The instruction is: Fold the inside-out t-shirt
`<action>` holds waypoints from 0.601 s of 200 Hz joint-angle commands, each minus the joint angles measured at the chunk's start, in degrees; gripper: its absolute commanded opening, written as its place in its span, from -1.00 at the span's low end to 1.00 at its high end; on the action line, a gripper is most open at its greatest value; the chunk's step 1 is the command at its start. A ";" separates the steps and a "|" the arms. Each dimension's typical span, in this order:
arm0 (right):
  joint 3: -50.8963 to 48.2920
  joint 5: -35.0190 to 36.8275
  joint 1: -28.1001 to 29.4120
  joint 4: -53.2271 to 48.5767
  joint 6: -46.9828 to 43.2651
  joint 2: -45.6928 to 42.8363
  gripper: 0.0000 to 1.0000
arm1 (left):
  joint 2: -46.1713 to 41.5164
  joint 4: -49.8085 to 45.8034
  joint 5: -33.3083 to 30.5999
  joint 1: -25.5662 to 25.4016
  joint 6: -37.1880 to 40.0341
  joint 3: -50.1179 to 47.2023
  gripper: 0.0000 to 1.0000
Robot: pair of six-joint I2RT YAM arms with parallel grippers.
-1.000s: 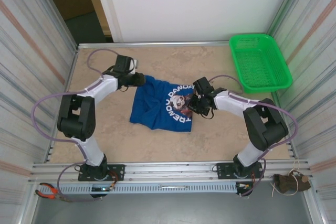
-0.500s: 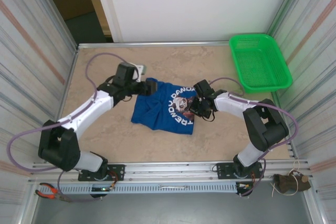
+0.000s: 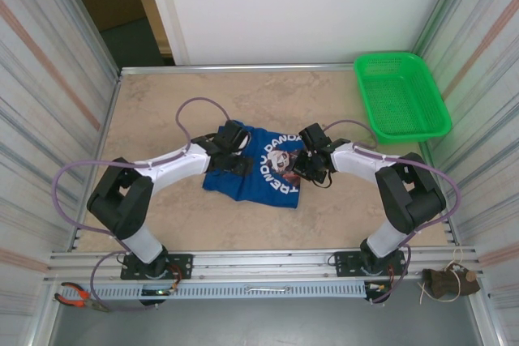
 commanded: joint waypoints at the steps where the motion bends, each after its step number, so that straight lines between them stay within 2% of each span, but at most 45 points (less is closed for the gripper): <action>1: -0.54 1.90 -0.71 -1.15 -1.05 0.37 -1.00 | -1.71 0.22 -3.82 -0.03 -1.27 -2.22 -0.31; 9: -0.60 1.91 -0.75 -1.13 -1.06 0.34 -1.00 | -2.82 0.22 -4.73 0.02 -2.11 -3.12 -0.62; 18: -0.60 1.91 -0.83 -1.15 -1.06 0.35 -1.00 | -4.40 0.05 -5.81 0.10 -3.51 -4.34 -0.84; 45: -0.60 1.93 -0.93 -1.05 -0.89 0.46 -1.00 | -10.47 -0.92 -7.86 1.95 -10.47 -9.69 -0.87; 65: -0.60 2.07 -0.94 -1.05 -0.80 0.39 -1.00 | -15.00 -1.70 -7.93 5.38 -17.48 -15.07 -0.53; 78: -0.54 2.04 -0.94 -0.96 -0.70 0.53 -1.00 | -17.92 -1.54 -6.17 8.61 -20.96 -18.30 -0.13; 102: -0.69 2.12 -0.93 -1.05 -0.71 0.48 -1.00 | -23.23 -1.86 -5.46 10.27 -22.12 -20.04 0.10; 120: -0.76 2.19 -0.91 -1.13 -0.71 0.43 -1.00 | -26.61 -3.01 -4.09 9.06 -22.79 -18.11 0.14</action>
